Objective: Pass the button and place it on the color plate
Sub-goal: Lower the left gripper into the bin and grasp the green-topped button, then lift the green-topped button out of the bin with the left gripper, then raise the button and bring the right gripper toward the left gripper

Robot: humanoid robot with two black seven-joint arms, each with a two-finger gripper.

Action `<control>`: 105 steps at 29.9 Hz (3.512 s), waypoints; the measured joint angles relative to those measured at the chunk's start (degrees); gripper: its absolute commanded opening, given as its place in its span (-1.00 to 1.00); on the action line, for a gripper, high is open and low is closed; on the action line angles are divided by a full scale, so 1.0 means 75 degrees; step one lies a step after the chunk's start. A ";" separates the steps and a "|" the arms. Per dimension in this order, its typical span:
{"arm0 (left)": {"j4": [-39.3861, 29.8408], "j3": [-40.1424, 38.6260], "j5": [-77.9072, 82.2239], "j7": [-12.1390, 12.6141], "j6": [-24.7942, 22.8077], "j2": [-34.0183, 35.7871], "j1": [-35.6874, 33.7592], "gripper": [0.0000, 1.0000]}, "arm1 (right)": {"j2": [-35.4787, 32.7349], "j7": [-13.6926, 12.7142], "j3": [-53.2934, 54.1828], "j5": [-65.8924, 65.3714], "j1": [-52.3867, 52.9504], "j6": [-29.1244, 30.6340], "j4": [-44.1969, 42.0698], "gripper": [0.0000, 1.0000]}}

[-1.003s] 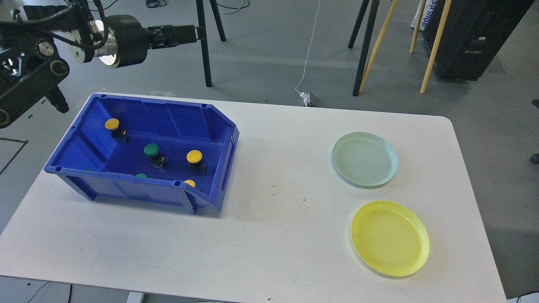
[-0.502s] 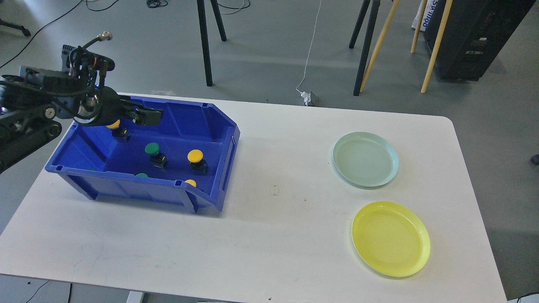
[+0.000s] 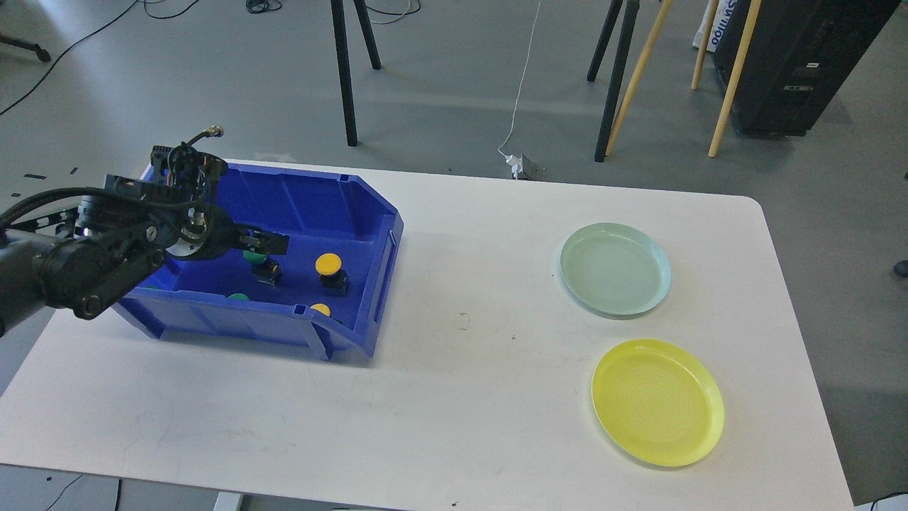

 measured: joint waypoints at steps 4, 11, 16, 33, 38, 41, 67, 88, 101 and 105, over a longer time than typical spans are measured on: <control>0.0435 0.0010 0.0008 -0.0135 0.0000 -0.0270 0.0068 0.97 | 0.0014 0.0001 -0.0008 -0.0013 0.0000 -0.0001 0.0007 0.96; 0.1186 0.0056 0.0034 -0.0453 0.0000 -0.0654 0.0130 0.87 | 0.0030 0.0008 -0.0010 -0.0151 0.0000 -0.0001 0.0021 0.96; 0.1497 0.0095 0.0067 -0.0628 0.0000 -0.0856 0.0132 0.71 | 0.0038 0.0012 -0.0010 -0.0165 0.0000 0.0000 0.0024 0.96; 0.1534 0.0403 0.0080 -0.0797 0.0000 -0.0797 0.0100 -0.50 | 0.0043 0.0012 -0.0010 -0.0179 0.0016 0.0000 0.0026 0.96; 0.1535 0.0396 0.0043 -0.0793 0.0000 -0.0795 0.0062 -0.50 | 0.0043 0.0012 -0.0010 -0.0179 0.0014 0.0000 0.0025 0.96; 0.1434 0.0353 0.0029 -0.0841 0.0000 -0.0694 0.0024 -0.50 | 0.0043 0.0012 -0.0010 -0.0179 0.0019 0.0000 0.0025 0.96; -0.4709 -0.2038 -0.4314 -0.0911 0.0000 0.2415 -0.1013 -0.44 | 0.1339 0.0275 0.0028 -0.0176 0.0540 -0.0001 0.0094 0.96; -0.2614 -0.2092 -0.3102 -0.1473 0.0438 -0.1340 -0.1836 -0.47 | 0.2555 -0.1514 0.0002 0.0828 0.1048 -0.0092 0.2299 0.97; -0.2701 -0.2058 -0.2237 -0.1564 0.1727 -0.1437 -0.1906 -0.48 | 0.2917 -0.1850 0.0046 0.1544 0.1226 -0.0908 0.3317 0.97; -0.2704 -0.2009 -0.2130 -0.1566 0.1765 -0.1450 -0.1854 -0.48 | 0.2843 -0.1849 0.0122 0.1668 0.1310 -0.0909 0.3597 0.97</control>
